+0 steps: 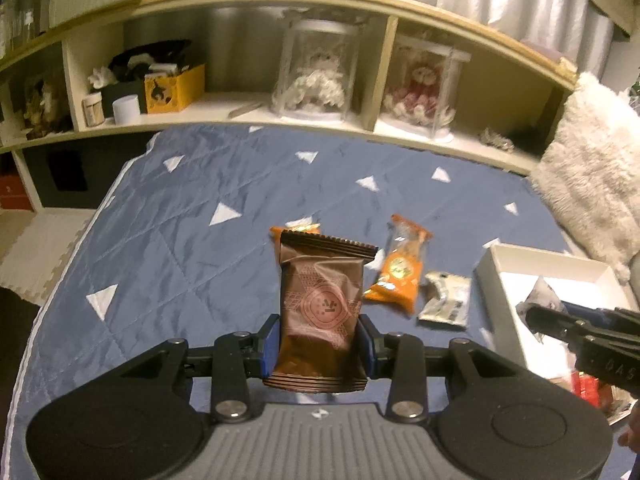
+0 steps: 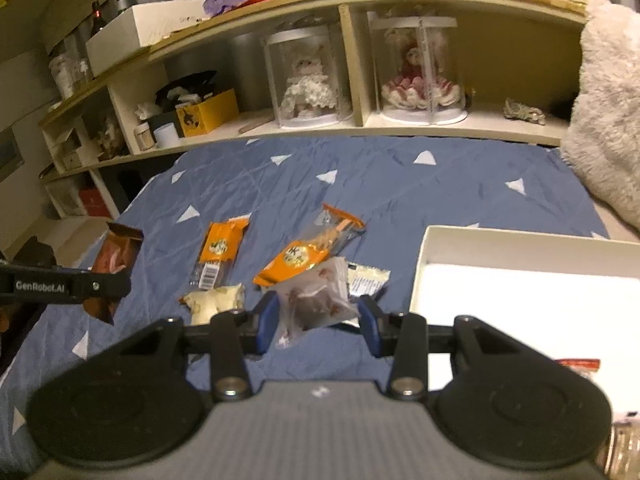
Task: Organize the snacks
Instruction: 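Carry the brown packet and clear packet over the white box with both tools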
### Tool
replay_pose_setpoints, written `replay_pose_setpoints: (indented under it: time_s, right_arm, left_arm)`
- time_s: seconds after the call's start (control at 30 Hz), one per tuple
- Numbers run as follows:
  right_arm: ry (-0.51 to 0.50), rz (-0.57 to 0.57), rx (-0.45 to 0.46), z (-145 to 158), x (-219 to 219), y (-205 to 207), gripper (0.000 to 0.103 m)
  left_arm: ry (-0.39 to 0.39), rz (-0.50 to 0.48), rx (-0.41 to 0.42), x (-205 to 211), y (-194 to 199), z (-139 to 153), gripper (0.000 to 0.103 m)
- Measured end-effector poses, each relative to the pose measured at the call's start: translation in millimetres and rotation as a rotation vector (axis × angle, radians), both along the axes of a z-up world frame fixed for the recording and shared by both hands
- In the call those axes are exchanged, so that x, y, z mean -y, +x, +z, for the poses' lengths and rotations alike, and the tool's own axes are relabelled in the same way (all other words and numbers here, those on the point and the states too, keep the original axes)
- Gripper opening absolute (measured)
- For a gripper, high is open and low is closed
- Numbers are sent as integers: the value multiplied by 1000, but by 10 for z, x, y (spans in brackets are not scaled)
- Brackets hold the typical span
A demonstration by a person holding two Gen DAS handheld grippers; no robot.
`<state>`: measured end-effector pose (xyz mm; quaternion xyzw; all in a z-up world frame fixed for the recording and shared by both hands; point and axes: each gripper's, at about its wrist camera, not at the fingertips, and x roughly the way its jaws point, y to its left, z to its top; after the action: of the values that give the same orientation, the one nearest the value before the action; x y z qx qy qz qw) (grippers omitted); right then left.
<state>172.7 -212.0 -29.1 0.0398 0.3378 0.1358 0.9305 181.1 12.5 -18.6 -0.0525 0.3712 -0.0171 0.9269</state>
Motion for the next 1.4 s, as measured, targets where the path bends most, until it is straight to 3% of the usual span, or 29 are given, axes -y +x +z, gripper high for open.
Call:
replay_pose_setpoints:
  time_s: [0.4,0.73,1.17,1.4]
  right_arm:
    - [-57,-74,29,176,411,-349,49]
    - [-52,-177,42,227,941,-583,49]
    - [-34,-436,10,3,1905,-756,49]
    - [-7,-521,-28,-161,2205,-729,49]
  left_arm:
    - [-67,-102,38,650,-53,147,41]
    - [-156,-193,-6,1340,54,56,41]
    - [-137,-297,-62,2222,313,-219,41]
    - [-128,-288,-116,2392,551,-463,41]
